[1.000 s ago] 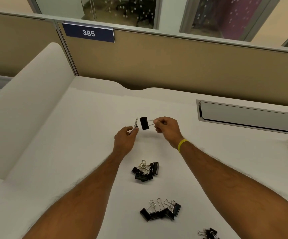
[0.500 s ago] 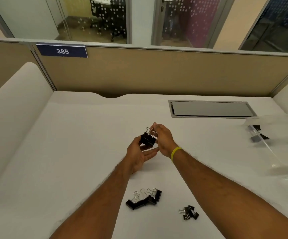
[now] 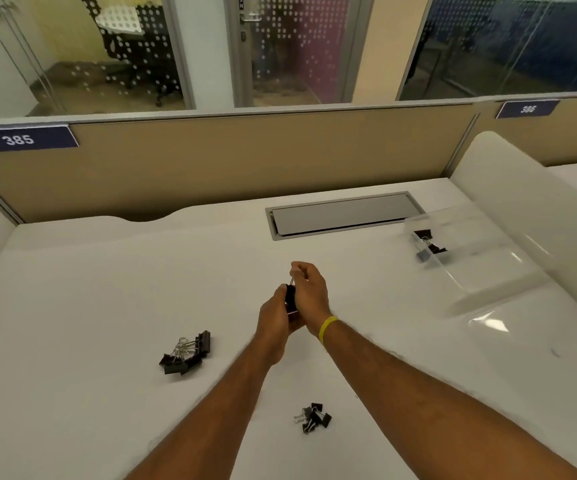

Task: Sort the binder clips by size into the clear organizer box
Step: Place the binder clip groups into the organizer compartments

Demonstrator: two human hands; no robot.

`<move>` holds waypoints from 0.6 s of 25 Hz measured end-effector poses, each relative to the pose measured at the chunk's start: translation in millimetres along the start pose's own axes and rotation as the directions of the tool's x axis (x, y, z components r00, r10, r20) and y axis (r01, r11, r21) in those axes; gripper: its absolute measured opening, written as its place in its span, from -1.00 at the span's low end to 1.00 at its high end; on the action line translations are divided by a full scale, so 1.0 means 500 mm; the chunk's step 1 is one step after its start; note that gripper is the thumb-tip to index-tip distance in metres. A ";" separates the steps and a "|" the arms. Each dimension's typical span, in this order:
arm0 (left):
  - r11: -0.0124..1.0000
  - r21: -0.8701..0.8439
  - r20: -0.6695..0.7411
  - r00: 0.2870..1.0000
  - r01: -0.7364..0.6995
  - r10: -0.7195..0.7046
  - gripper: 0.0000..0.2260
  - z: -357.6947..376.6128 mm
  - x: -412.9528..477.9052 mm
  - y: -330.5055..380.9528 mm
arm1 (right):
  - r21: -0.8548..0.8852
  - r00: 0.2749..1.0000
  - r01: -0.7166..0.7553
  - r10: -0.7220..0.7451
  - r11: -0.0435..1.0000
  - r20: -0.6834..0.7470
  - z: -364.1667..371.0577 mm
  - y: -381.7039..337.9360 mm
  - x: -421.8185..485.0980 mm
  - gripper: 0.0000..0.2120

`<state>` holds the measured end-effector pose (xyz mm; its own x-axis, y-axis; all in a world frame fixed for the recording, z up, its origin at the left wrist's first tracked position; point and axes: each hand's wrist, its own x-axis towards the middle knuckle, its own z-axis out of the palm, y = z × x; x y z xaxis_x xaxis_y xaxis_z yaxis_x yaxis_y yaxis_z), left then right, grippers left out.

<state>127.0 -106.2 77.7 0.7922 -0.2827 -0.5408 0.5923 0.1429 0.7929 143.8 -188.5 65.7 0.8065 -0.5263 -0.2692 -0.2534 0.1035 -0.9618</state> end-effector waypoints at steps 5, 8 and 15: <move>0.985 0.142 -0.035 0.994 -0.098 0.104 -0.67 0.126 0.012 -0.053 | 0.031 0.998 -0.056 0.057 0.998 -0.012 -0.128 0.003 0.016 -0.66; 0.918 0.323 -0.050 0.964 -0.231 0.260 -0.70 0.209 0.017 -0.063 | 0.137 0.996 -0.074 0.066 0.988 0.062 -0.197 -0.009 0.025 -0.66; 0.735 0.546 0.143 0.909 -0.403 0.393 -0.64 0.369 0.067 -0.112 | 0.526 0.974 -0.217 0.220 0.822 0.058 -0.363 -0.008 0.087 -0.71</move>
<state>93.3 -298.6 67.1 0.9314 -0.3360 -0.1399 0.0355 -0.2987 0.9537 83.0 -364.8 66.8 0.7606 -0.4412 -0.4763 -0.1021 0.6432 -0.7589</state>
